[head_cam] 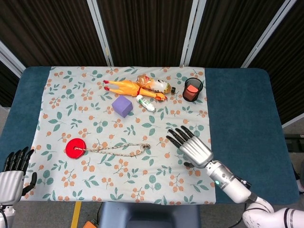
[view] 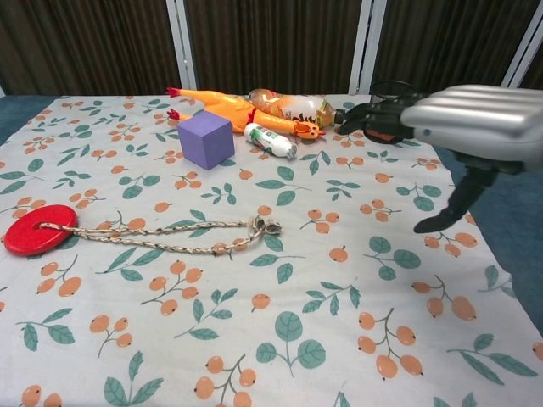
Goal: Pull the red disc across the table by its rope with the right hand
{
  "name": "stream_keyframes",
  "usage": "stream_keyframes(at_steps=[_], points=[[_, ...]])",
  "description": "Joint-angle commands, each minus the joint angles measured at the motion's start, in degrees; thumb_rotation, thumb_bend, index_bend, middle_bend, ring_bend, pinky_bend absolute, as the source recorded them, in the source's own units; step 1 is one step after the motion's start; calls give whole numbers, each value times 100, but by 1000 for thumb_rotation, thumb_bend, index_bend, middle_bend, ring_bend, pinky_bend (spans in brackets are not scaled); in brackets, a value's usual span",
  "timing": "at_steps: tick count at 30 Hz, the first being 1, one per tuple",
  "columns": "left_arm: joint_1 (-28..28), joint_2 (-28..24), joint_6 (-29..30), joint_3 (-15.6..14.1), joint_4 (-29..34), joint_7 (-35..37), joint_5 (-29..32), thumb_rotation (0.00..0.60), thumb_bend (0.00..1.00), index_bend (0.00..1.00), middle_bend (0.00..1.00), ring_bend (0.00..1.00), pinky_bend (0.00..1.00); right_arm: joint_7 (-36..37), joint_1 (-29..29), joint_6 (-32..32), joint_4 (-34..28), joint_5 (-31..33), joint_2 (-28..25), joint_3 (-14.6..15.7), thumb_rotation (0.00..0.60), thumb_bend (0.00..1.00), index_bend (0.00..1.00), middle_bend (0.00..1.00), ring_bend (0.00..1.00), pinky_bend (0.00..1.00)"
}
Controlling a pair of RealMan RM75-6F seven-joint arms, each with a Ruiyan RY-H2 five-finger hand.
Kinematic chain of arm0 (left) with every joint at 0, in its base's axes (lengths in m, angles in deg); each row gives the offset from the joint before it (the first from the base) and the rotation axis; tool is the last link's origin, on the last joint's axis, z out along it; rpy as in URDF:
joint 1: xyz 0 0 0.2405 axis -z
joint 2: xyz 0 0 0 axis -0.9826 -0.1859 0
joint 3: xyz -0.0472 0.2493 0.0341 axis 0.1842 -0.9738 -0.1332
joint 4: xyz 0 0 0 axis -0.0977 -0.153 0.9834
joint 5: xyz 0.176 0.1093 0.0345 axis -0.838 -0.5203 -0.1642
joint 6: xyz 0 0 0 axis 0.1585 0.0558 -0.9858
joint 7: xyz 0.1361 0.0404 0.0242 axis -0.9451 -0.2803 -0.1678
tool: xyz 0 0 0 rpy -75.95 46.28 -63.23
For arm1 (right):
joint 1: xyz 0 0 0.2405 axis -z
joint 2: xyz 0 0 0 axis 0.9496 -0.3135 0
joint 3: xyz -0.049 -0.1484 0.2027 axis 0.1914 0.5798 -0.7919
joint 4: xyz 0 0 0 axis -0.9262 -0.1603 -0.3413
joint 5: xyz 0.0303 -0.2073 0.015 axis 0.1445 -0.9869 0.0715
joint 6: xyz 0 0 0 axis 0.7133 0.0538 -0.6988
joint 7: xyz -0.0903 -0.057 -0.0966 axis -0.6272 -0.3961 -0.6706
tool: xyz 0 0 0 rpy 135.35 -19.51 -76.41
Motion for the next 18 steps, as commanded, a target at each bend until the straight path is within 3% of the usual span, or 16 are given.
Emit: stream_keyframes(at_steps=[1,4,8,10,13,18], points=[[-7,10,-15,8,-33,25,24,600,525,0,23,0,24,-1137,-896,770,-214,1383,273,-199,600,0,0,0,0,0],[-10,16,-21,12,-45,37,37,600,525,0,23,0,23,-1338,-1049,835,-213,1690,312,-154,600,0,0,0,0,0],[-22,59,-42,51,-136,151,116,600,525,0,23,0,23,-2317,-2038,931,-73,3454,614,175,600,0,0,0,0,0],[-25,85,-53,60,-201,215,135,600,526,0,24,0,23,-2684,-2512,676,-85,4229,777,314,600,0,0,0,0,0],[-32,107,-80,70,-294,305,172,600,526,0,23,0,23,-3015,-3053,343,-78,5009,1014,463,600,0,0,0,0,0],[-48,124,-90,84,-426,437,205,600,527,0,23,0,24,-3205,-3653,93,157,5721,1420,622,600,0,0,0,0,0]])
